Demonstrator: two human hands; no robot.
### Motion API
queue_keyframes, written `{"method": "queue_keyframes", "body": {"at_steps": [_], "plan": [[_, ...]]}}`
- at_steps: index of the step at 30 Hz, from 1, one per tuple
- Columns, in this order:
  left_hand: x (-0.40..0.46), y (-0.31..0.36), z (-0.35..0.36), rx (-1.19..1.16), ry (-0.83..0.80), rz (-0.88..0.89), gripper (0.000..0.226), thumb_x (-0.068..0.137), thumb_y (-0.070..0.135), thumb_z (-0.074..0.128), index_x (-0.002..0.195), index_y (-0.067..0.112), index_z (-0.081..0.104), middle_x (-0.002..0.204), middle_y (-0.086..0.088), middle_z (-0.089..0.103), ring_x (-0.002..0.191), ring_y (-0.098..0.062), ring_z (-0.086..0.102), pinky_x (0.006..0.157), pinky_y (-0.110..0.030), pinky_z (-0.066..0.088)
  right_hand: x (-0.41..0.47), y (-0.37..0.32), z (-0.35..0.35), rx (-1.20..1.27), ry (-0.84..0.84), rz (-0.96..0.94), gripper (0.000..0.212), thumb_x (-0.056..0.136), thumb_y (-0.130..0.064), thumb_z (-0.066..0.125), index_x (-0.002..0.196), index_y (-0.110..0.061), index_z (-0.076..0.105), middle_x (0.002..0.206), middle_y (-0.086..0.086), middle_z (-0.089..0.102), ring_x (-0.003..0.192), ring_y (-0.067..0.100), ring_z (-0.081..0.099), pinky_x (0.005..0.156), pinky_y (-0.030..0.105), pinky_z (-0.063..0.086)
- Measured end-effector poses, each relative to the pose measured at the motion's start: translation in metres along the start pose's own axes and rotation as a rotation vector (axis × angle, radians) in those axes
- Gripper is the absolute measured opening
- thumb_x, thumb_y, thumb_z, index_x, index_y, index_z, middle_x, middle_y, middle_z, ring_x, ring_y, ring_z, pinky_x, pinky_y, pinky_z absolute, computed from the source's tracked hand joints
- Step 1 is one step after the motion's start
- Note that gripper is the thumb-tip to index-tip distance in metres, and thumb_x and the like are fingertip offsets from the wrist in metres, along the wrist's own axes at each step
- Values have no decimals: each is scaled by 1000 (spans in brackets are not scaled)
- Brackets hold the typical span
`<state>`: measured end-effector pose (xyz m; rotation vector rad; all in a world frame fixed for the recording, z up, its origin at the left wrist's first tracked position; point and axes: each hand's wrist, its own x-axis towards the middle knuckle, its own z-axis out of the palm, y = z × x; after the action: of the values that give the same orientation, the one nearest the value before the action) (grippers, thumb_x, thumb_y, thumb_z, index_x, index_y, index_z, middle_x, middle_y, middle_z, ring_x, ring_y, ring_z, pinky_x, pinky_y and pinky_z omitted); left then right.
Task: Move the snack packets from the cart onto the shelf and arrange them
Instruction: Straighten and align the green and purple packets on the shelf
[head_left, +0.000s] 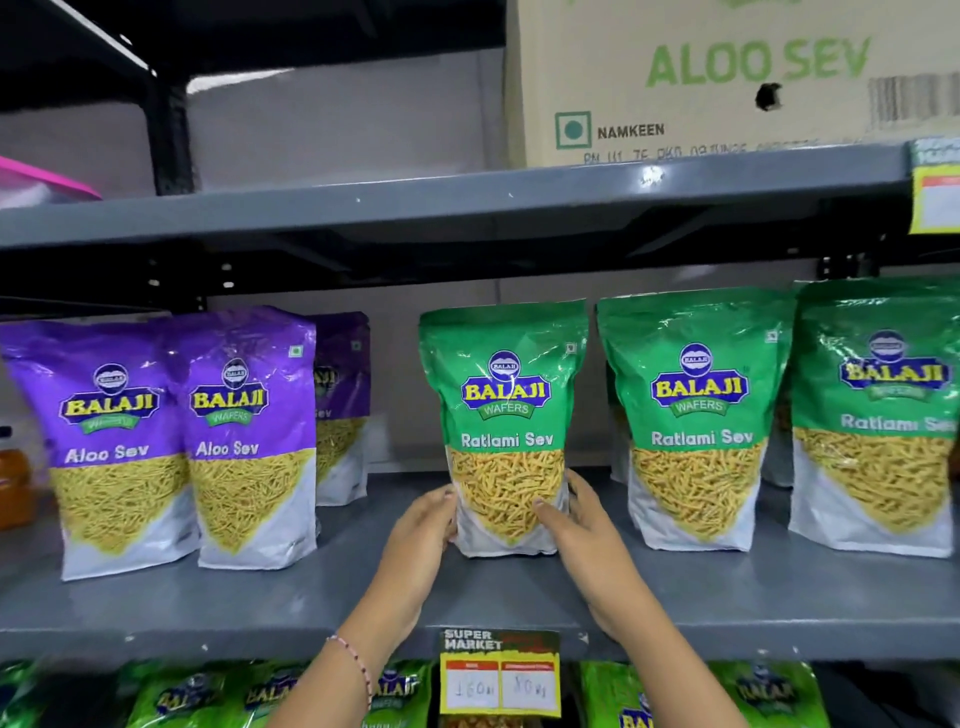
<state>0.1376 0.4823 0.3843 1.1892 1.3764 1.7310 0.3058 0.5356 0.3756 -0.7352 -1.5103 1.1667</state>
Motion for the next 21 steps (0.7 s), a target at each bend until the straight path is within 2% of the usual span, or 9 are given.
{"method": "queue_keyframes", "body": {"at_steps": [2,4,7,9,11,15,17,21], "plan": [[-5,3,2,11,-19,7,23,98,23,48,93,27,70,78,21,76,78,-1,70,63,-11,50,0,1,-3,51,22,-13,51,94,-18,58,140,-31,40,130,-15,58,116,-1,55,94,20,43],[-7,5,2,-1,-23,-8,21,98,20,49,93,25,68,72,21,75,76,-1,70,64,-10,51,-1,1,-3,93,53,-5,42,95,-11,56,128,-34,44,119,-19,59,107,-7,55,88,17,44],[-10,6,1,-16,30,-41,15,96,20,53,95,21,69,90,7,76,93,-17,68,87,-28,51,1,2,-8,39,170,34,35,95,-2,48,119,-26,56,115,-6,65,107,9,61,90,28,46],[-8,12,-1,-47,59,-51,13,95,21,55,91,21,67,98,-2,71,95,-22,64,88,-36,48,9,4,-17,-185,201,33,40,90,3,43,120,-15,63,112,4,70,104,21,64,81,30,50],[1,29,-1,-15,130,1,10,94,26,56,90,24,65,104,0,68,97,-18,61,86,-37,47,18,0,-26,-424,195,22,35,86,4,45,107,-9,70,102,7,73,93,21,65,69,27,48],[36,94,3,-14,227,175,17,92,38,56,100,24,60,105,7,63,108,-19,57,102,-44,46,30,-6,-34,-477,201,59,14,87,2,57,87,-6,69,84,10,69,78,20,60,66,27,43],[53,124,8,-15,219,185,26,90,41,58,104,20,61,99,8,63,101,-19,56,97,-39,46,33,-3,-35,-495,216,45,10,87,-2,61,85,-7,70,82,9,69,78,21,61,67,28,45],[74,150,16,-22,230,232,40,87,25,68,119,1,64,122,-7,67,101,-16,57,98,-27,38,34,-2,-36,-568,221,42,14,88,-7,62,76,-12,62,76,5,64,68,18,55,56,25,39]]}}
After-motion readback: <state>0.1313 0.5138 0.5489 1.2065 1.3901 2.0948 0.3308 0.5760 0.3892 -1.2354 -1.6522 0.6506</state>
